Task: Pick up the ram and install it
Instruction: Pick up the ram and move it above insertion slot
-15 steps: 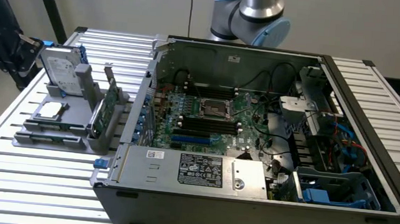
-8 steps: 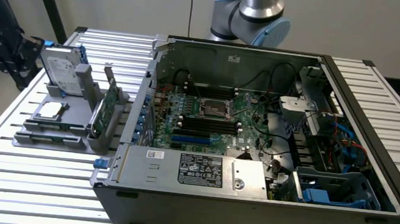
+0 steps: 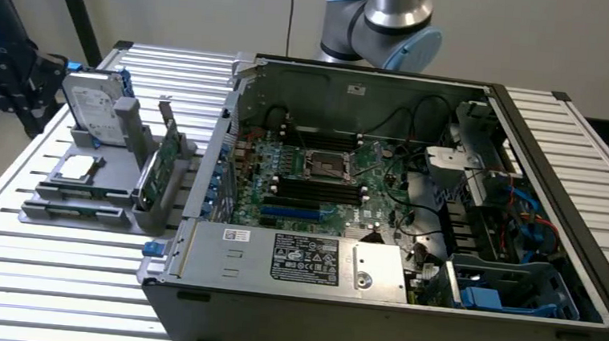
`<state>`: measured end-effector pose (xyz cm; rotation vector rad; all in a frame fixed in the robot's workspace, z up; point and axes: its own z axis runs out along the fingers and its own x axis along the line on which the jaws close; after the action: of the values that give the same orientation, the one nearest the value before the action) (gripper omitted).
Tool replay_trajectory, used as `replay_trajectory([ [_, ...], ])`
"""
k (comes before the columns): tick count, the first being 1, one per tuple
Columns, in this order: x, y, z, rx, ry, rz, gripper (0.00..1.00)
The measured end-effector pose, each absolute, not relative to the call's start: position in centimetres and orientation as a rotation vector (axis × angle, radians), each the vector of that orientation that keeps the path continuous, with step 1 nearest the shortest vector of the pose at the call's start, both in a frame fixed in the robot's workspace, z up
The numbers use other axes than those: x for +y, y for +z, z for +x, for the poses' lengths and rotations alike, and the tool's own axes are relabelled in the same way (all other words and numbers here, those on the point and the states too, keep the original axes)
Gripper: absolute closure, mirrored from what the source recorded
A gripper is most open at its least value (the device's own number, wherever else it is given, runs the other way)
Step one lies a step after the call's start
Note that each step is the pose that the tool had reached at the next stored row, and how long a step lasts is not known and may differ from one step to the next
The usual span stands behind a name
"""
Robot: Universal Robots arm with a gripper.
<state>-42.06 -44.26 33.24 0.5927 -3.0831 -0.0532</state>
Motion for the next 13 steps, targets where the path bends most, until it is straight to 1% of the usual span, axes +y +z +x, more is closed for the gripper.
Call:
replay_trajectory([
  [13,-44.26,32.96,-42.06,-2.988,-0.053,0.951,0.89],
])
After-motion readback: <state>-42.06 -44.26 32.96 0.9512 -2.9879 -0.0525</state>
